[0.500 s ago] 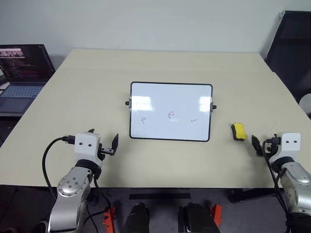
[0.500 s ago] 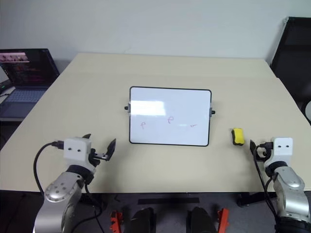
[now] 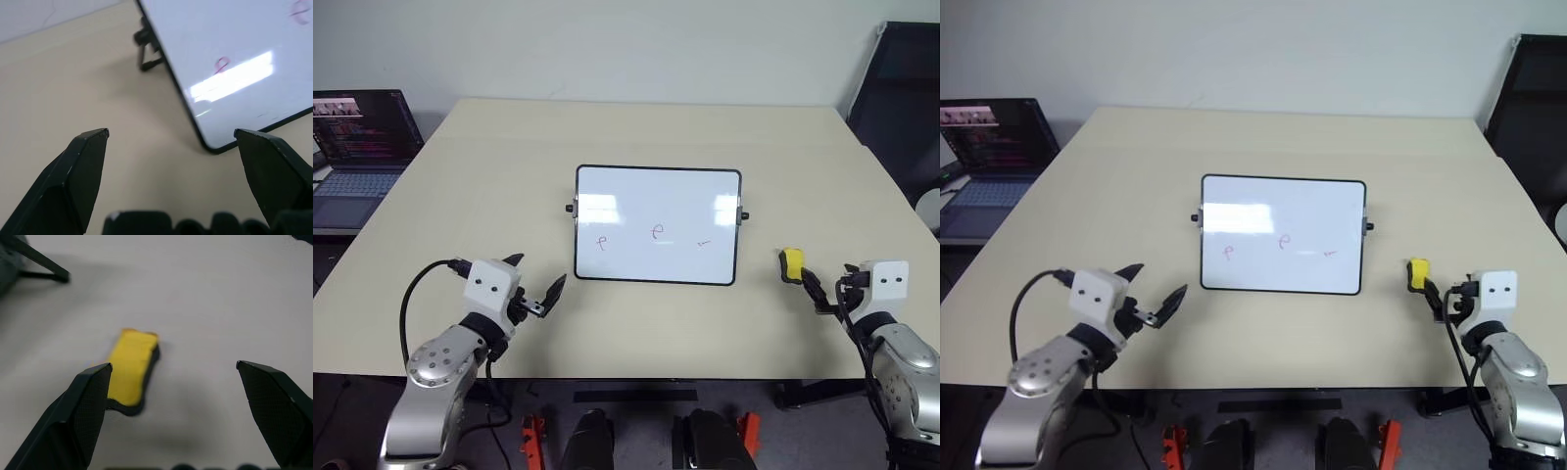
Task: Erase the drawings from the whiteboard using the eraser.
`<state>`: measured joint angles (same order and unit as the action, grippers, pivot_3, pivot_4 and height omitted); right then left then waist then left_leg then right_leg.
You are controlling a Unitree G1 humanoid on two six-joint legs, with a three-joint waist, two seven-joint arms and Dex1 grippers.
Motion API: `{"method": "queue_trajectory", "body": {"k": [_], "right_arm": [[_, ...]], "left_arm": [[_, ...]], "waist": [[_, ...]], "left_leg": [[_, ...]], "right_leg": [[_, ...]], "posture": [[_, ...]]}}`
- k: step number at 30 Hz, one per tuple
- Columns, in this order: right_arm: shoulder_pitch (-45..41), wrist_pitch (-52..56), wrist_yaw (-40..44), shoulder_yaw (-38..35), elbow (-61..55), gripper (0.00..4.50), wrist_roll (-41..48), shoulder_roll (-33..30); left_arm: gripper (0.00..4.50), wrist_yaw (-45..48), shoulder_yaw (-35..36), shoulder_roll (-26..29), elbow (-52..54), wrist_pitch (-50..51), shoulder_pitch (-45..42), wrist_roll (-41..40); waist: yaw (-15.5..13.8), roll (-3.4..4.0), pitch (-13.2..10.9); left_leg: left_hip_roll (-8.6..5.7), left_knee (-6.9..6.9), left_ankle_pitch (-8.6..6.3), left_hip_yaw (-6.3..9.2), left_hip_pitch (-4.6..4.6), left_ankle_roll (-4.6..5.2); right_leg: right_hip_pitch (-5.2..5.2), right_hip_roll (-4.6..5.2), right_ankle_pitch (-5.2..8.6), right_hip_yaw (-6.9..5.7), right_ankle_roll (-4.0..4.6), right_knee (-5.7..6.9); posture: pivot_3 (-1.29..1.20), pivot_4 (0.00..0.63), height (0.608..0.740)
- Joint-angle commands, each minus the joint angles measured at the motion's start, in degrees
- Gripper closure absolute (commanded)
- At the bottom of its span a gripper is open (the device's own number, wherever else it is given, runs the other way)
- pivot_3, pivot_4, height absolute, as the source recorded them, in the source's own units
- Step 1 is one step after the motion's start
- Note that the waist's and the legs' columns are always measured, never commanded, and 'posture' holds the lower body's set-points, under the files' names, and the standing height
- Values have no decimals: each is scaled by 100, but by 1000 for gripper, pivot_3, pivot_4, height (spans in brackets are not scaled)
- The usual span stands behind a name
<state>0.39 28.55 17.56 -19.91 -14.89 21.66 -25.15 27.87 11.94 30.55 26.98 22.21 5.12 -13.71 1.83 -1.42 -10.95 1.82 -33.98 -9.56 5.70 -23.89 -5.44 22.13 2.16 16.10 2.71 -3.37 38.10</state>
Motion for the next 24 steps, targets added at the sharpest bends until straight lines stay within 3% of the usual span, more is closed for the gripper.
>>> {"method": "queue_trajectory", "body": {"k": [1,7,11,17,24], "right_arm": [[-186,718,-18,-30,-606,40,562,29],[-234,1848,-684,138,-1199,40,698,173],[-439,2013,-1262,199,-1192,40,413,400],[-1128,1905,-1664,213,-728,40,140,630],[-1651,1493,-1646,398,109,40,-208,662]], "left_arm": [[0,497,44,338,355,190,-362,-435],[0,1612,-401,719,-45,601,-1388,-1251],[0,2529,-974,980,-410,688,-2092,-1443],[0,3428,-1364,1257,-935,544,-2785,-1434],[0,3681,-1520,1202,-1335,417,-3268,-1295]], "waist": [[-2,1,1],[-21,3,2],[-2,4,1],[94,10,-1],[111,10,-2]], "left_leg": [[0,0,0,-1,1,1],[-1,1,1,0,-6,2],[-1,2,1,3,-14,2],[2,2,2,-1,-11,4],[1,8,2,0,-17,5]], "right_leg": [[0,0,0,0,0,0],[2,0,0,-3,0,-7],[9,-2,0,-6,-1,-7],[13,-7,-1,-1,-1,0],[14,-7,-10,-3,-20,-5]], "posture": [[0,150,740],[0,150,740],[0,150,740],[0,150,740],[0,150,740]]}}
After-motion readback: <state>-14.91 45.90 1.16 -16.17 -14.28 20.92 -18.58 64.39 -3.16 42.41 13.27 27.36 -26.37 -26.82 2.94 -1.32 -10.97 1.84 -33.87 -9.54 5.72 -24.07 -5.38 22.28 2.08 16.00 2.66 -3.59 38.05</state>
